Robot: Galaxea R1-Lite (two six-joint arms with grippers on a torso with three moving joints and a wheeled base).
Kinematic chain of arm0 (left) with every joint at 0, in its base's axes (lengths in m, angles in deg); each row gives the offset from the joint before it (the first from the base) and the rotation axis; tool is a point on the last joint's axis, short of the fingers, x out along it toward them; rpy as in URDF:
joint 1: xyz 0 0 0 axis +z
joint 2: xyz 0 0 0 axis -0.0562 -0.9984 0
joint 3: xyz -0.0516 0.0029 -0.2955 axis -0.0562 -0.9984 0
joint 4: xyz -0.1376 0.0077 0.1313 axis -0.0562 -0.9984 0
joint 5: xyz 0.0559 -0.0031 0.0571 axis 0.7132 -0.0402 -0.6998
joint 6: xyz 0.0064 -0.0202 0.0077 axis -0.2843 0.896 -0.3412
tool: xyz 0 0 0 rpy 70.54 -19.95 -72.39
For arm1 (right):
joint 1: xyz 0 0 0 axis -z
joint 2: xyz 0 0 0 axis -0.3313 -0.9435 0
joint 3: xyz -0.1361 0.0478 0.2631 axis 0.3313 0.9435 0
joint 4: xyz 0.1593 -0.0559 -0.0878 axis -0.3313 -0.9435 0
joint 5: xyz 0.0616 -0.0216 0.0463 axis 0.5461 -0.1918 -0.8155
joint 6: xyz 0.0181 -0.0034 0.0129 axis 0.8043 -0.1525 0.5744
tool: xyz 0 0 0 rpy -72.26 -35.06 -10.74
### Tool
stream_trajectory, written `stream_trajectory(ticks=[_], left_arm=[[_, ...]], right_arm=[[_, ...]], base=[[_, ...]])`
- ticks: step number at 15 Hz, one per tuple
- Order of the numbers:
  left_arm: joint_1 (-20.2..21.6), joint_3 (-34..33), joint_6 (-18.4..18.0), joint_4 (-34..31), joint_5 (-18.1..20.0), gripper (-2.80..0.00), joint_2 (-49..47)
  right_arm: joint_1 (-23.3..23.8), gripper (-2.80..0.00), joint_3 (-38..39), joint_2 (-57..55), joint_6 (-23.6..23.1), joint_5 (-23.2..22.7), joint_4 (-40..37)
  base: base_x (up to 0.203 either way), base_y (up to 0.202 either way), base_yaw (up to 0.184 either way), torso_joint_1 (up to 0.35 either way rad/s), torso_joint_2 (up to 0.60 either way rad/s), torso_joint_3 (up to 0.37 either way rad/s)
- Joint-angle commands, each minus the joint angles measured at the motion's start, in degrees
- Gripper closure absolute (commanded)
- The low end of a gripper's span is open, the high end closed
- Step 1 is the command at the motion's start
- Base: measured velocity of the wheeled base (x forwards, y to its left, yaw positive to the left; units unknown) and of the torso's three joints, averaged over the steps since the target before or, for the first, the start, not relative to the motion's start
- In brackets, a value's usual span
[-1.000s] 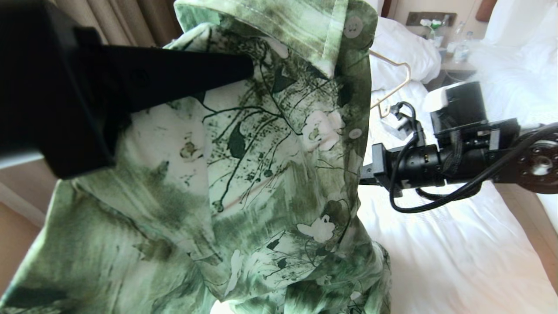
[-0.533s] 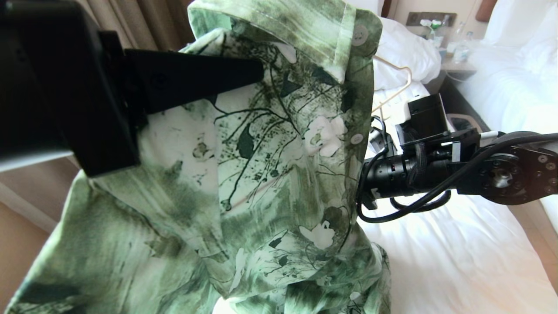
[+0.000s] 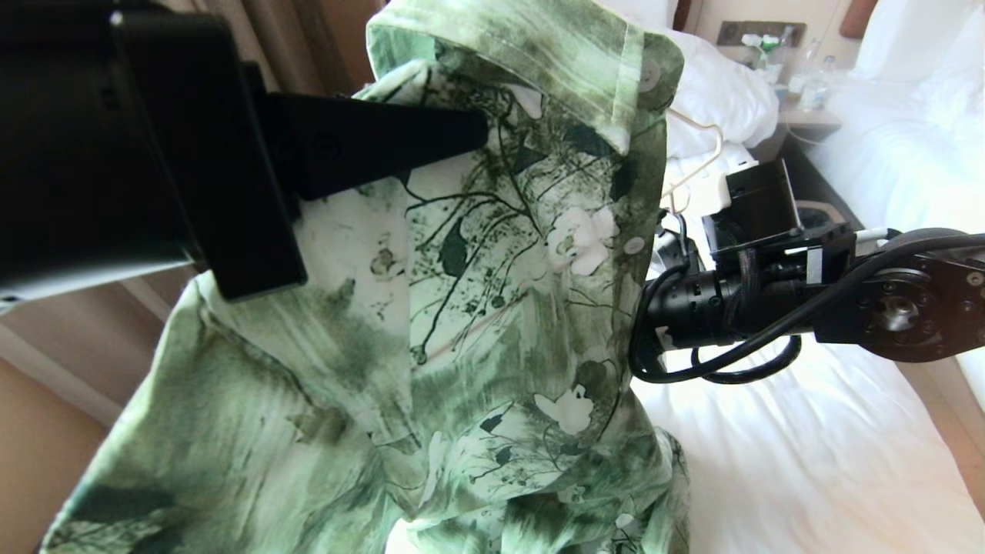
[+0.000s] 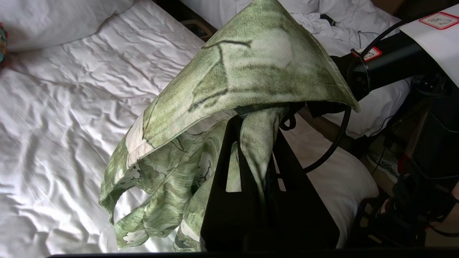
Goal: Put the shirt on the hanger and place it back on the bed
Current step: Hook the other side of the shirt onto the hanger
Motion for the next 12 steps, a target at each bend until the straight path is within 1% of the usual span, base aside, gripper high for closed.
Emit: stream_trajectory(ticks=[1, 3, 4, 10, 12], left_arm=[[0.0, 1.3, 0.0, -0.1, 0.0, 0.0, -1.3], [-0.1, 1.9, -0.1, -0.2, 0.0, 0.0, -1.7], [-0.1, 1.8, -0.1, -0.2, 0.0, 0.0, -1.7], [0.1, 1.7, -0.1, -0.2, -0.1, 0.0, -1.6], [0.7, 1.4, -0.1, -0.3, -0.1, 0.0, -1.4]], right_arm=[[-0.7, -2.8, 0.2, 0.7, 0.4, -0.2, -0.3], [-1.0, -2.8, 0.2, 0.6, 0.4, -0.2, -0.6], [-1.0, 0.0, 0.2, 0.7, 0.4, -0.1, -0.6], [-0.5, 0.0, 0.1, 0.7, 0.4, -0.3, -0.6], [0.9, 0.0, 0.1, 0.9, 0.4, -0.3, -0.6]], base=[[0.0, 0.0, 0.0, 0.0, 0.0, 0.0], [0.0, 0.0, 0.0, 0.0, 0.0, 0.0], [0.0, 0.0, 0.0, 0.0, 0.0, 0.0], [0.0, 0.0, 0.0, 0.0, 0.0, 0.0], [0.0, 0.0, 0.0, 0.0, 0.0, 0.0]])
